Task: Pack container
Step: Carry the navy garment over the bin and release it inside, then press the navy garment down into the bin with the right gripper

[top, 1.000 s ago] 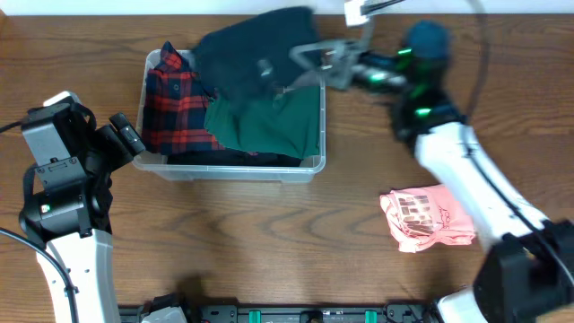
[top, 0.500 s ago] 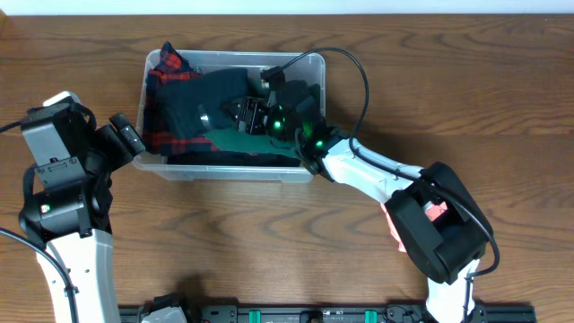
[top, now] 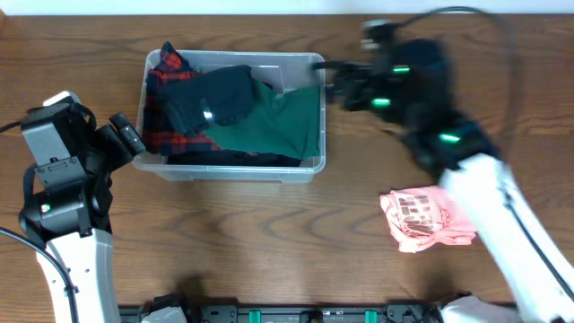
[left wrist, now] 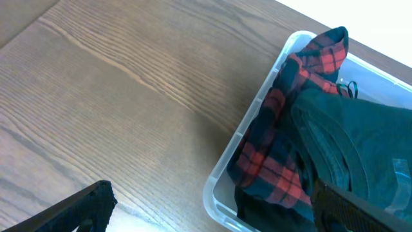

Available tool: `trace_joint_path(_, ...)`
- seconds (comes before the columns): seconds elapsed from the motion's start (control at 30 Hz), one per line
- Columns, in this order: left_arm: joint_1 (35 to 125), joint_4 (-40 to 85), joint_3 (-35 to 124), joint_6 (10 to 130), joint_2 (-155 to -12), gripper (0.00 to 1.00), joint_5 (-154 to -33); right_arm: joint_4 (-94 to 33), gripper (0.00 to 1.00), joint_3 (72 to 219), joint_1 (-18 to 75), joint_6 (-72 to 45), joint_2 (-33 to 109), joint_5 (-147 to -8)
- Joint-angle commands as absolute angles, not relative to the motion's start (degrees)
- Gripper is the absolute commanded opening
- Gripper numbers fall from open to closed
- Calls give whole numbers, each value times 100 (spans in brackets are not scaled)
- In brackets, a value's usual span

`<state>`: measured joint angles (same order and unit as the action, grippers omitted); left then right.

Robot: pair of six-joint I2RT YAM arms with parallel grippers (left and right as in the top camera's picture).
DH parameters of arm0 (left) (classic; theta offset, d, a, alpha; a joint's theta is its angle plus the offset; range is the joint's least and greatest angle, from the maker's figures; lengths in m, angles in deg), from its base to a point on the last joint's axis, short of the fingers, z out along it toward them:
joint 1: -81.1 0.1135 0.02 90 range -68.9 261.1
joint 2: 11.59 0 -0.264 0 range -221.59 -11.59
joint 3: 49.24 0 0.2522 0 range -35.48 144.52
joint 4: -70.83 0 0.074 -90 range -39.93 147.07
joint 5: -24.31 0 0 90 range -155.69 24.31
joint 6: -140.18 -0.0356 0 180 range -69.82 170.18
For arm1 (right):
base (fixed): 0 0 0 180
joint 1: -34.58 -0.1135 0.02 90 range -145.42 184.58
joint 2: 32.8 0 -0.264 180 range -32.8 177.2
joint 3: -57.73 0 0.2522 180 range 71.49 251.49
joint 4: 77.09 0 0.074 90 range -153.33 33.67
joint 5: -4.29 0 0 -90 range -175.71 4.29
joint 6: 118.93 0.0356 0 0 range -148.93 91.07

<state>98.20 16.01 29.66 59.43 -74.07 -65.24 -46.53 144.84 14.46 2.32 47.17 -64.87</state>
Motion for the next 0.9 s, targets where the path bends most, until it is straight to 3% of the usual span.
trace_joint_path(0.0,9844,1590,2951,6035,-7407,98,-6456,-3875,66,14488,2196,-590,4251,-6448)
trace_joint_path(0.07,9844,1590,2951,6035,-7407,98,-6456,-3189,68,14488,2738,-643,4026,-6448)
trace_joint_path(0.13,9844,1590,2951,6035,-7407,98,-6456,-2356,81,14488,3295,-898,3899,-6450)
trace_joint_path(0.17,9844,1592,2951,6035,-7407,98,-6456,-1969,83,14488,3553,-1021,3888,-6450)
trace_joint_path(0.27,9844,1590,2951,6035,-7407,98,-6456,-1312,85,14477,3984,-1657,3956,-6113)
trace_joint_path(0.37,9844,1592,2951,6035,-7407,98,-6456,-1436,82,14477,3912,-2485,4033,-4642)
trace_joint_path(0.43,9844,1590,2951,6035,-7407,98,-6456,-1921,68,14477,3658,-2420,4116,-3971)
trace_joint_path(0.53,9844,1590,2951,6035,-7407,98,-6456,-2992,52,14477,3016,-1416,4337,-4369)
trace_joint_path(0.6,9842,1592,2951,6035,-7407,98,-6456,-3711,49,14477,2515,-914,4568,-4863)
trace_joint_path(0.87,9844,1592,2951,6035,-7407,98,-6456,-7587,52,14477,450,-326,6317,-5646)
